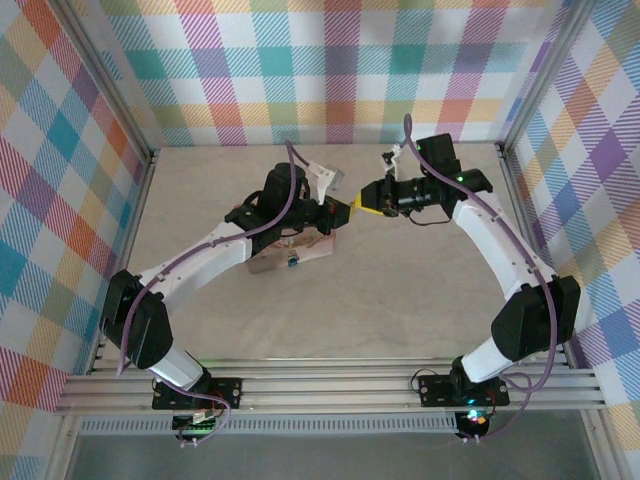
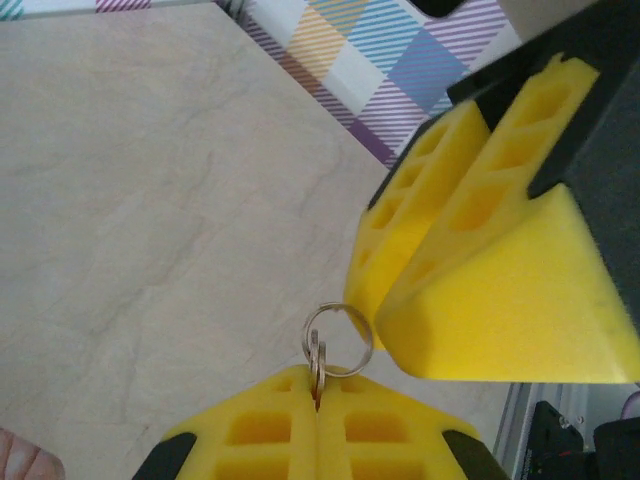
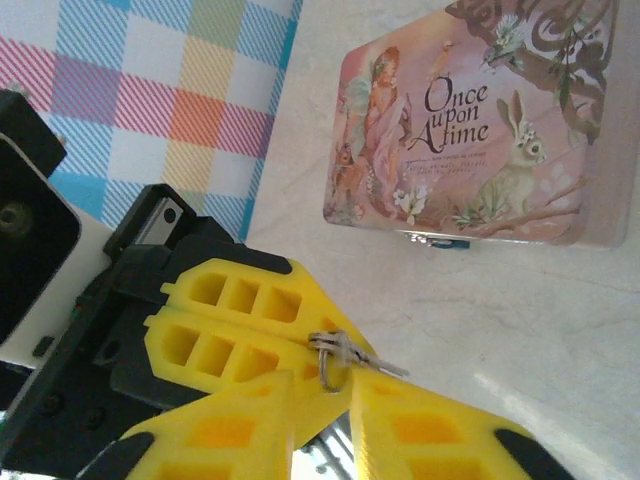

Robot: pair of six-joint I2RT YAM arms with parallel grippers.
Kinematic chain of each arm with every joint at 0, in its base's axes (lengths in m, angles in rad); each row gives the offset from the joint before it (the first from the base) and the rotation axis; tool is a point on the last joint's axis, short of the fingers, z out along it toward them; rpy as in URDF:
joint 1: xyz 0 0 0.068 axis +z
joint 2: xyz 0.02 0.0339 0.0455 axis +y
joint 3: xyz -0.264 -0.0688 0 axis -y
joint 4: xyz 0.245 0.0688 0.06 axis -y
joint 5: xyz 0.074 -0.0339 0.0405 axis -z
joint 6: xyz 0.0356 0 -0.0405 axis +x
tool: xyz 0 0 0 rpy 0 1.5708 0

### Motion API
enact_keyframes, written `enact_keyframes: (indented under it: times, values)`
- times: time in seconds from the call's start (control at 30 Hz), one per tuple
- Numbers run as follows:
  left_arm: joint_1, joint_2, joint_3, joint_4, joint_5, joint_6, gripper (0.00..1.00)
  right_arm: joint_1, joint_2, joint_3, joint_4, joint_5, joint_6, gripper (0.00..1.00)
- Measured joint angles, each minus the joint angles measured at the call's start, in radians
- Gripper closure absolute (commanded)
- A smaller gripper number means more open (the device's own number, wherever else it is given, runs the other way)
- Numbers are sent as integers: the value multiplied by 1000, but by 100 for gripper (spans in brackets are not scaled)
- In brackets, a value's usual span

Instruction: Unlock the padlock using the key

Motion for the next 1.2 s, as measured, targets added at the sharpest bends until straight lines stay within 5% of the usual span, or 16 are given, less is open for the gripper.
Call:
enact_keyframes:
  times: [0.2,0.4,0.73,1.2]
  values:
    - [24,1,6,-47,-8,-109,100,-38,-79,-152,114,6,67,65]
    - [62,43,118,-185,-7,-267,100,-41,-161,-291,167,180,38,63]
    - [68,98,221,-318,11,-504,100,117,-256,-384,309,487,-161,64]
    - [68,105,276,-373,61,-553,100,194,-249,-429,489,506,-414,64]
